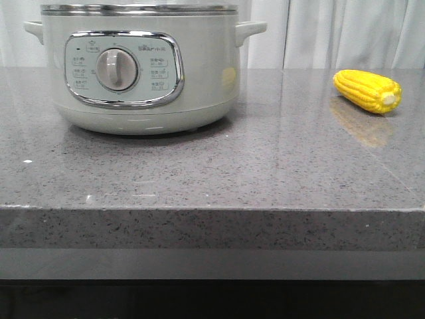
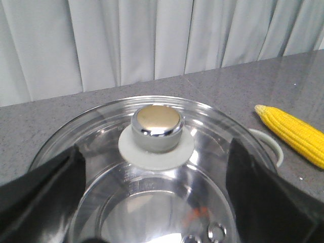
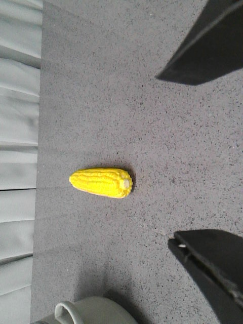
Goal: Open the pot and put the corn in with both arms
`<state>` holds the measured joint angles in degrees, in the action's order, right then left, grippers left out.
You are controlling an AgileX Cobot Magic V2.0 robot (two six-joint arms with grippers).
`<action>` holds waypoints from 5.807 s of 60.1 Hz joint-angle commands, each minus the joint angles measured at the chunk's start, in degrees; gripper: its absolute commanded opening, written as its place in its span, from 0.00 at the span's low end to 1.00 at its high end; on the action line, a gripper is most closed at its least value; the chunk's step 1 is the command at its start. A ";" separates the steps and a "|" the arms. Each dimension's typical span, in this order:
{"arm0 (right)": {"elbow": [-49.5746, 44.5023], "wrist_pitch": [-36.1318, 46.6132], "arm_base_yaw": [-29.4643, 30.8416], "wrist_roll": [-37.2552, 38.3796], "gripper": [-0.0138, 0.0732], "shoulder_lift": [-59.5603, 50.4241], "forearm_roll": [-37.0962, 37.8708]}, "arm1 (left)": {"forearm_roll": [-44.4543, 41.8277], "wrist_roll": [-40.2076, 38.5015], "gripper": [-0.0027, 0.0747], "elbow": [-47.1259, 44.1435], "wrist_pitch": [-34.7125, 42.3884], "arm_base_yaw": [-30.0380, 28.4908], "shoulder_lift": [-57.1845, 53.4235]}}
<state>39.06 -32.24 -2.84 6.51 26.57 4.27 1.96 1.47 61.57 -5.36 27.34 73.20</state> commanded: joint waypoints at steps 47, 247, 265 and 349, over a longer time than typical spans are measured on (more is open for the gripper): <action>1.44 4.17 0.42 -0.33 0.85 0.71 0.87 | 2.87 0.07 0.76 14.11 14.87 0.57 18.96; 66.30 -22.70 -0.40 -4.94 0.79 85.50 -7.06 | 1.63 0.07 0.24 -7.78 -16.59 0.30 -35.52; 66.30 -24.50 -0.40 -5.10 0.65 86.33 -7.06 | 1.63 0.07 0.24 -7.78 -16.59 0.30 -35.52; 85.00 -20.30 -29.39 -23.50 0.46 82.68 -21.48 | 1.51 0.07 0.24 -7.78 -16.49 0.30 -35.52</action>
<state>122.20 -55.22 -31.39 -15.73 111.00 -16.62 3.33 1.88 51.58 -29.80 27.48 38.15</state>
